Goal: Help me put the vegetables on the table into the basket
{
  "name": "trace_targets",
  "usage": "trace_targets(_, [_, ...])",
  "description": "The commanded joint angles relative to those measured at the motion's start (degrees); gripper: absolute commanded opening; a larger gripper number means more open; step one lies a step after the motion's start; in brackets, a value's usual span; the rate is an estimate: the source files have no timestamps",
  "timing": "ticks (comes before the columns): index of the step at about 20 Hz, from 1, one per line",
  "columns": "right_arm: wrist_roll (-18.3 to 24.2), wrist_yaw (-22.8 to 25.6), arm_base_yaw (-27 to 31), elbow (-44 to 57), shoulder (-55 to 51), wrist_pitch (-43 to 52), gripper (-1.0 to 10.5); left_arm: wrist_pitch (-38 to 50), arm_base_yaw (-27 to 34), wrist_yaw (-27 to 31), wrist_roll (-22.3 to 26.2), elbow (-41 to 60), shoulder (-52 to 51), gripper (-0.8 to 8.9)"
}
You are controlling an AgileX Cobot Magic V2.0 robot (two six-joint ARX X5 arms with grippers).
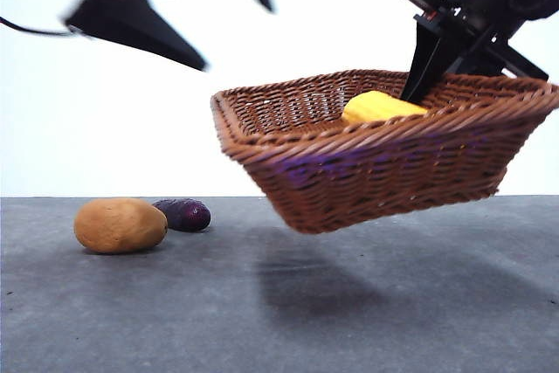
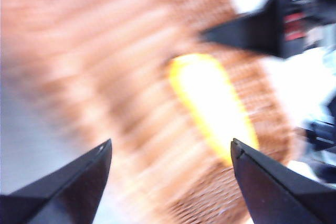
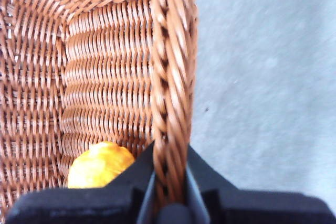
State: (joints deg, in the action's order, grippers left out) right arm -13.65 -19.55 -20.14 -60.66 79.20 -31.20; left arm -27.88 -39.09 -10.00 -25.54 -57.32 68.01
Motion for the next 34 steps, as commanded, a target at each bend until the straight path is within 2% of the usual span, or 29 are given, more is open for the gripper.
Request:
trace_targets(1, [2.54,-0.77,0.42,-2.97,-0.33,-2.23,-0.1,-4.59,3.43,6.67,8.0,-0.2,-3.69,3.82])
trace_targets(2, [3.74,-0.79,0.46,-4.59,-0.35,-3.96,-0.1,-6.32,5.55,8.61,12.98,-0.2,-4.87,3.82])
trace_targets(6, [8.15,-0.79,0.46,-12.15,-0.35,-10.73,-0.1,-11.37,15.26,8.74,40.7,-0.2,-3.91,3.85])
trace_targets(9, [11.21,-0.9,0.77,-18.05,-0.35,-15.93,-0.1,-8.83,20.79,8.66,55.01,-0.22,-0.46,4.49])
trace_targets(12, [12.94,-1.36,1.16,-21.84,-0.37,-19.37,-0.1,-7.34,23.04,8.04,63.87,-0.22,3.65,4.49])
trace_targets(15, [14.25,-1.92,1.53,-24.37,-0.37,-21.68,-0.1,-3.98,23.61,8.0,68.19,-0.22,8.68,4.49])
trace_targets(18, [14.34,-5.09,2.51,-24.79,-0.37,-22.29,-0.1,-1.62,23.61,5.2,68.81,-1.42,14.93,4.49])
trace_targets(27, [17.31,-5.14,7.91,-24.79,-0.37,-25.79,-0.1,-1.97,23.28,2.69,69.79,-10.36,31.02,4.49])
trace_targets(34, [18.78,-5.46,10.75,-24.79,-0.35,-25.68,-0.1,-1.97,23.43,2.12,70.44,-10.73,37.81,4.47])
